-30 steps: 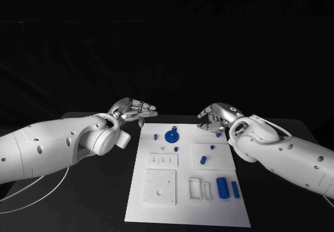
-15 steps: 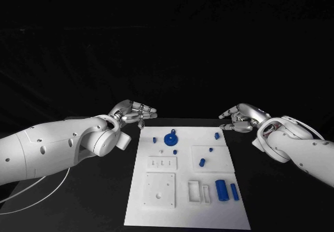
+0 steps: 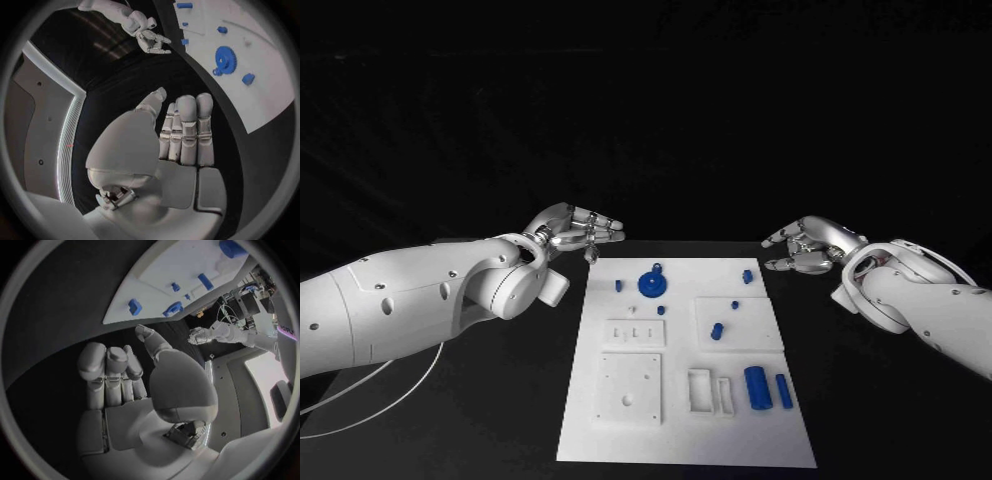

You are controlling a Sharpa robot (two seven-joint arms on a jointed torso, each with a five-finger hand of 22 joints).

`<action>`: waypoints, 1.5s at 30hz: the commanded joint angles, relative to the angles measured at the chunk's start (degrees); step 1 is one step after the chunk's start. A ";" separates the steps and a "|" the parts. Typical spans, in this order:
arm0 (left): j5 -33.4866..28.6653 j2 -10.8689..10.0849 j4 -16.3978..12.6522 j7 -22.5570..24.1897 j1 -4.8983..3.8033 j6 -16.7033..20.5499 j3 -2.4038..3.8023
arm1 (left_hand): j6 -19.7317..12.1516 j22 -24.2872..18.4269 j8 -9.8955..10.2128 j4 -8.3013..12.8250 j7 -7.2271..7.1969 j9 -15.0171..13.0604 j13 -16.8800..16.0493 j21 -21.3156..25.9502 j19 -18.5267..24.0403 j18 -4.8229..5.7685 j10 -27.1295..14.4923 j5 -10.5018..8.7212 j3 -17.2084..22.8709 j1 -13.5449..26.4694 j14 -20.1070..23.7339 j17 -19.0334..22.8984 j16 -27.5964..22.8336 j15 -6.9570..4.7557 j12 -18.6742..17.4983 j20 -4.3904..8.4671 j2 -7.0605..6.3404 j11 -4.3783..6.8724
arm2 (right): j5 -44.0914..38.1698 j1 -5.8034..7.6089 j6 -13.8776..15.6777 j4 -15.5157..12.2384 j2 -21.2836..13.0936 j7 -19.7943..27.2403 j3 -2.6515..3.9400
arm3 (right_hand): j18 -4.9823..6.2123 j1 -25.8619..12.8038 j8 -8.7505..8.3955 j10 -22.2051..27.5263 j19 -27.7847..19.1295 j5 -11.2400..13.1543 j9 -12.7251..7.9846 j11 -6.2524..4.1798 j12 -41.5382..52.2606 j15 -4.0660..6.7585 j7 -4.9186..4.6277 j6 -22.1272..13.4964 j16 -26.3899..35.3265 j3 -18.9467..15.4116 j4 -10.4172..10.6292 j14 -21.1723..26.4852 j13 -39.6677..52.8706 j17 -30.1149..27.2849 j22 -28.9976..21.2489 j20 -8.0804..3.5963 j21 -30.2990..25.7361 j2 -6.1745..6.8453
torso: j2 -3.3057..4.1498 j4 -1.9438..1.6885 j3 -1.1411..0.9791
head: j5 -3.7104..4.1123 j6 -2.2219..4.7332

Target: Assemble the parts on the task board

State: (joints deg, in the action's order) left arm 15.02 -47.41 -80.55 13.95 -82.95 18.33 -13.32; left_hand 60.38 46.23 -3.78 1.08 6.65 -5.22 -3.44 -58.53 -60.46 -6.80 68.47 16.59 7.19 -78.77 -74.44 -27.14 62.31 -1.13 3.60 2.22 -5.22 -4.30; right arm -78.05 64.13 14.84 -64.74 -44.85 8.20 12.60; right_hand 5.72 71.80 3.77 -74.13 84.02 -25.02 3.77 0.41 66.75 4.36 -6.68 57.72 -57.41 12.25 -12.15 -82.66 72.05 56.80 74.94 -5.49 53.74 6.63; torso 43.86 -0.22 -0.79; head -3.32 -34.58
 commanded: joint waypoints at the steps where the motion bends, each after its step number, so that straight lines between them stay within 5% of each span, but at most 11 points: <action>1: 0.83 0.06 -0.12 1.12 -0.02 -1.80 0.03 | -0.15 -0.10 0.16 0.22 0.17 0.05 0.01 0.42 -0.31 -1.29 -0.31 0.33 -0.37 -0.06 -0.17 -0.05 -0.16 0.17 -0.19 -0.22 -0.66 -0.03 | 0.67 -0.64 -2.16 1.01 0.72 1.44 -0.02 | 0.84 0.49 -0.25 0.28 3.38 0.12 -0.20 0.26 -0.30 -0.72 -0.41 -3.80 0.07 -2.00 0.25 -0.06 -0.22 0.21 1.35 0.71 -0.42 -0.75 | 0.08 -0.03 -0.06 | -0.10 -0.35; 8: 1.43 0.19 -0.06 1.23 -0.01 -2.36 0.01 | -0.22 -0.30 0.13 0.17 0.26 -0.03 -0.01 0.72 -0.56 -1.45 -0.40 0.25 -1.19 0.04 -0.32 -0.13 -0.17 0.22 -0.17 -0.32 -0.37 -0.08 | 0.85 -1.92 -2.32 4.46 3.24 1.60 -0.02 | 0.95 0.61 -0.45 0.50 3.39 -0.47 -0.40 0.35 -0.44 -0.73 -0.58 -6.25 0.13 -2.69 0.35 -0.02 -0.39 0.21 1.50 0.71 -0.54 -0.62 | 0.04 -0.29 0.14 | -0.31 -0.44; 12: 2.23 0.12 -0.08 1.32 -0.01 -2.43 0.01 | -0.25 -0.31 0.15 0.20 0.26 -0.03 0.00 0.74 -0.60 -1.47 -0.40 0.80 -1.17 -0.05 -0.39 -0.13 -0.17 0.22 -0.18 -0.33 -0.32 -0.08 | 0.57 -2.41 -2.35 5.25 3.89 1.38 -0.02 | 1.01 0.46 -0.48 0.52 3.39 -0.28 -0.43 0.38 -0.45 -0.75 -0.62 -6.89 0.15 -2.91 0.58 -0.02 -0.44 0.21 1.53 0.73 -0.61 -0.60 | 0.13 -0.37 0.16 | -0.89 -0.61; 15: 2.61 0.09 0.04 1.29 -0.01 -2.46 0.01 | -0.25 -0.31 0.15 0.20 0.26 -0.03 0.00 0.74 -0.60 -1.47 -0.40 0.80 -1.17 -0.05 -0.39 -0.13 -0.17 0.22 -0.18 -0.33 -0.32 -0.08 | 0.41 -2.69 -2.49 5.66 4.29 1.22 -0.02 | 1.04 0.44 -0.46 0.53 3.39 -0.08 -0.42 0.39 -0.45 -0.76 -0.62 -6.86 0.10 -3.00 0.65 -0.04 -0.45 0.25 1.53 0.75 -0.65 -0.59 | 0.19 -0.34 0.11 | -0.58 -0.67; 40: 2.96 -0.25 0.07 1.19 -0.02 -2.45 0.08 | -0.35 -0.37 0.15 0.20 0.38 -0.01 0.00 0.87 -0.73 -1.52 -0.52 0.91 -1.23 -0.01 -0.50 -0.13 -0.27 0.27 -0.19 -0.36 -0.38 -0.16 | -0.68 -3.56 -2.05 6.53 6.42 -0.42 -0.02 | 0.64 -0.46 -0.21 -0.33 3.48 2.91 -0.03 -0.12 0.70 -0.43 0.18 1.35 -0.03 -0.61 0.52 -0.10 0.33 0.46 2.08 0.45 -0.37 -1.62 | 0.09 -0.38 0.13 | -0.41 -1.33; 45: 2.96 -0.25 0.09 1.09 -0.02 -2.51 0.09 | -0.35 -0.37 0.15 0.20 0.38 -0.01 0.00 0.87 -0.73 -1.52 -0.52 0.91 -1.23 -0.01 -0.50 -0.13 -0.27 0.27 -0.19 -0.36 -0.38 -0.16 | -0.57 -3.58 -1.86 6.78 6.65 -0.59 -0.02 | 0.40 -0.96 -0.20 -0.44 3.47 6.71 0.05 -0.42 0.87 -0.18 0.75 3.97 0.02 3.33 0.01 -0.10 0.57 0.49 2.16 0.21 -0.37 -2.48 | 0.07 -0.43 0.12 | -0.31 -1.33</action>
State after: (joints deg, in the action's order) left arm 17.71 -47.70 -80.40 14.41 -82.94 16.60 -13.28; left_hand 60.17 45.92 -3.78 1.21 6.86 -5.23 -3.45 -58.06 -60.82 -7.52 68.25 17.25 6.29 -78.78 -74.64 -27.18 62.31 -0.92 3.60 1.83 -5.21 -4.49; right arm -78.24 60.64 13.02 -58.05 -38.27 7.92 12.58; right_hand 5.71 71.02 3.48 -74.59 84.03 -18.57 3.74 0.39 67.41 3.95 -5.98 61.03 -57.41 15.07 -12.07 -82.70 72.55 57.21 74.92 -5.10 53.24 4.35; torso 43.95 -0.63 -0.65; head -3.68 -35.91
